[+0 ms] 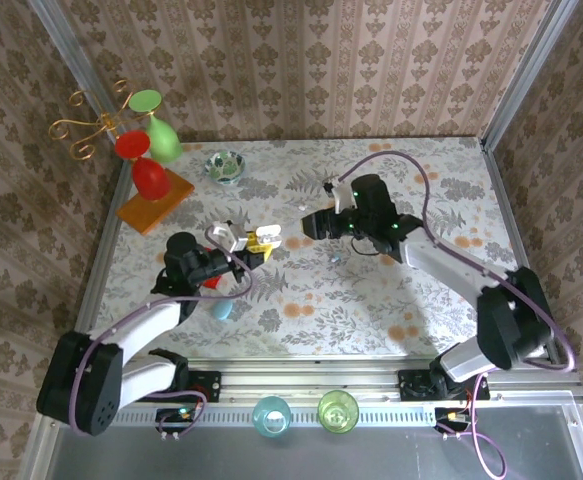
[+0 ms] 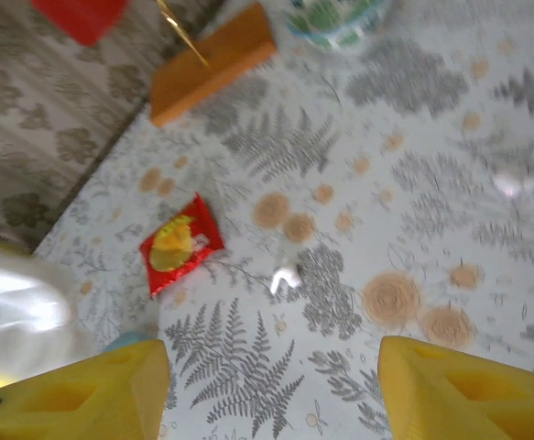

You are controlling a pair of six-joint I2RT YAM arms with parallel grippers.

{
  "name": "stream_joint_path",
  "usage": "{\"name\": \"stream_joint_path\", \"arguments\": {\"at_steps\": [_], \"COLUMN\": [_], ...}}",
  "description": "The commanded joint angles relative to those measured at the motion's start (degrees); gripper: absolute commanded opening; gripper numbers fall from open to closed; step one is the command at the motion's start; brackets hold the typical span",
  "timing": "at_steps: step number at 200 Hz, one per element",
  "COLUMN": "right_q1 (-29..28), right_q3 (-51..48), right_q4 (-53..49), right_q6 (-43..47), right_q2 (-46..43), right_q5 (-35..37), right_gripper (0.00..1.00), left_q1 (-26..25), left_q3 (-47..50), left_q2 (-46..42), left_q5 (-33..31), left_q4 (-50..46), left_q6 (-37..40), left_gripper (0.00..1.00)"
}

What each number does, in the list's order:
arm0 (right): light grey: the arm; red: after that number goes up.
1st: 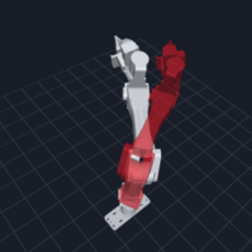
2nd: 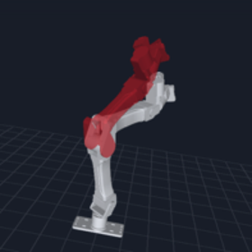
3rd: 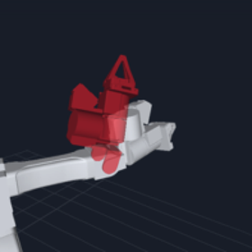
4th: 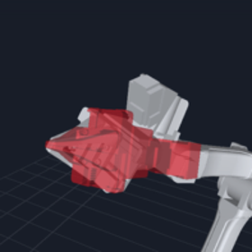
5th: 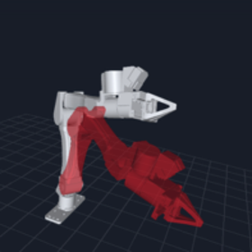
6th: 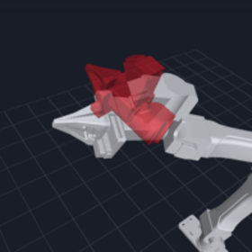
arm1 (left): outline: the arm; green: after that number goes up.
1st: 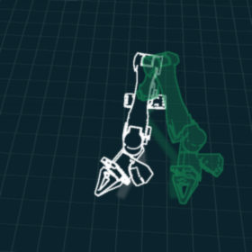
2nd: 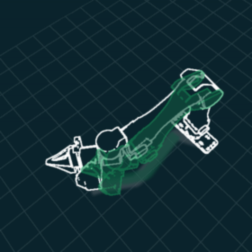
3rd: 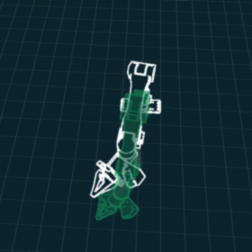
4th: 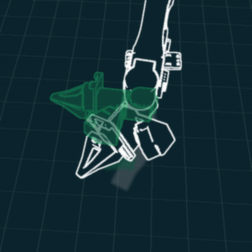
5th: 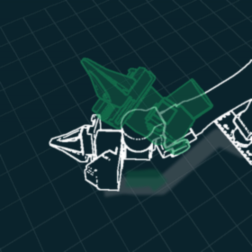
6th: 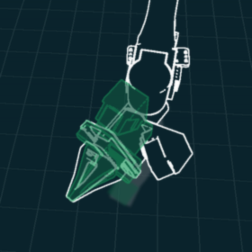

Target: Insert wireless bluetooth earbuds into charging case

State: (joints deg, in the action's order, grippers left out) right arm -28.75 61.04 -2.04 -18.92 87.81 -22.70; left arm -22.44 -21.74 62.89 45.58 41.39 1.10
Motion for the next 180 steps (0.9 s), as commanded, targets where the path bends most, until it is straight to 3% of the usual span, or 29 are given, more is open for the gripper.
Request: {"name": "stream_joint_path", "arguments": {"at_steps": [1, 45, 110, 180], "right_q1": [-0.55, -4.9, -11.76, -16.82], "right_q3": [5.69, 18.52, 36.46, 53.6], "right_q4": [-5.59, -13.49, -24.72, -38.16], "right_q6": [-6.45, -5.4, -0.42, 3.68], "right_q2": [6.55, 20.85, 36.08, 48.63], "right_q5": [2.5, 4.11, 16.64, 28.34], "right_gripper": [0.62, 0.62, 0.63, 0.59], "left_q1": [0.2, -1.09, -2.39, -2.75], "left_q3": [0.2, -0.8, -3.2, -2.37], "left_q2": [-4.53, -10.63, -18.68, -21.15], "left_q5": [-0.51, -1.31, -1.53, -2.17], "left_q4": [-3.52, -3.77, -8.03, -11.39], "left_q6": [1.64, 0.31, 0.35, 2.32], "left_gripper": [0.0, 0.0, 0.0, 0.0]}}
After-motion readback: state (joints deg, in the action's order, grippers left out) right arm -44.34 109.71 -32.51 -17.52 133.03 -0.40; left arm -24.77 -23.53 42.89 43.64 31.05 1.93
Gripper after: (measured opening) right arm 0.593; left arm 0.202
